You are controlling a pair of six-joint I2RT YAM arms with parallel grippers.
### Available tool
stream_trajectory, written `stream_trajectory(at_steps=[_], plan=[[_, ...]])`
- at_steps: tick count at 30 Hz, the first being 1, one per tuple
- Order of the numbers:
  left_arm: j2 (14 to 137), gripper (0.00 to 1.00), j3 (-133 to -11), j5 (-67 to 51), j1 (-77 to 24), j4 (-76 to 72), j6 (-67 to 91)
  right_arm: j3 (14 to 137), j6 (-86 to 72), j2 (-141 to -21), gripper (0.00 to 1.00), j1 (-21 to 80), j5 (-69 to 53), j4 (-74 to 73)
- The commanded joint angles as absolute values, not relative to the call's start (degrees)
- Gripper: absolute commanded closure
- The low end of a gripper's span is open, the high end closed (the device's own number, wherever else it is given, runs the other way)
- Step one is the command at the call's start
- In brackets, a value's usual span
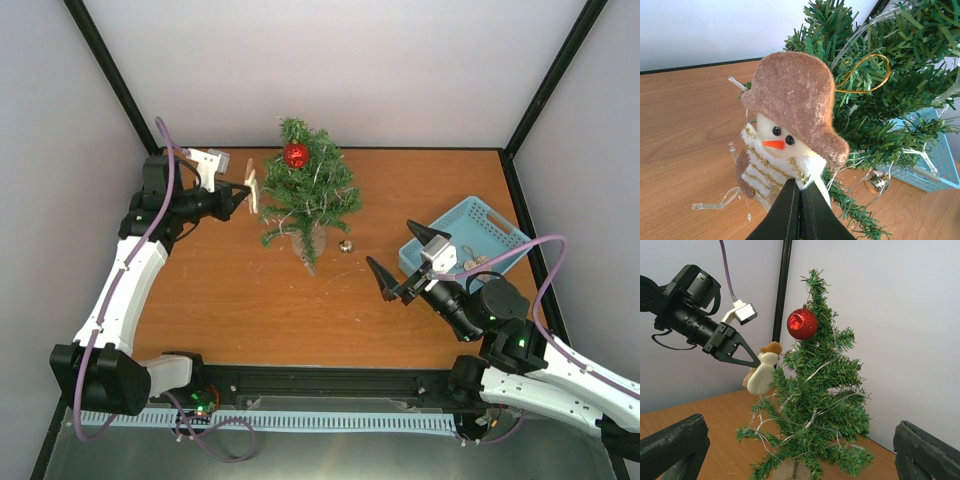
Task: Decorate the small christmas tree
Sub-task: Hang the decoration item on the Christmas tree.
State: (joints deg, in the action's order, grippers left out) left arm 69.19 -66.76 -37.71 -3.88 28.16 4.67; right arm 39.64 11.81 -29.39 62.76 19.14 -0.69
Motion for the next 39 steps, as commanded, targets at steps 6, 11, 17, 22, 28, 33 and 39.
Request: stream_trajectory(at_steps=[6,11,17,22,28,33,39], plan=[[68.07,0.99,-69.42,-42.65,-3.43,28.34,3.10,39.38,12.40,-29.07,0.00,63.11,20.30,-0.67],[67.19,0.99,-68.96,-41.71,-3.43,28.64,2.36,39.34,12.39,-29.47,0.00,63.11,20.17,-0.44],[66.30,0.99,-68.29,-40.10,-3.39,27.96,2.67,39.44,12.47,-29.66,0.00,63.11,20.15,-0.41],[67.65,0.99,-68.81,-36.62,-3.17,29.56,2.76,39.29,12.31,-29.71,0.00,63.11,20.20,-0.45],[69.03,0.99,-68.44,-36.74,-2.86,29.38,3.22,39.29,12.29,-29.32,0.00,63.11,20.30,-0.89],[71.05,0.99,-68.89,-36.91,-2.82,30.31,3.32,39.29,12.35,-29.09,0.00,63.11,20.47,-1.23],[71.46,0.99,-68.47,-36.48,-2.82,30.06,3.37,39.03,12.46,-28.96,0.00,63.11,20.65,-1.23]])
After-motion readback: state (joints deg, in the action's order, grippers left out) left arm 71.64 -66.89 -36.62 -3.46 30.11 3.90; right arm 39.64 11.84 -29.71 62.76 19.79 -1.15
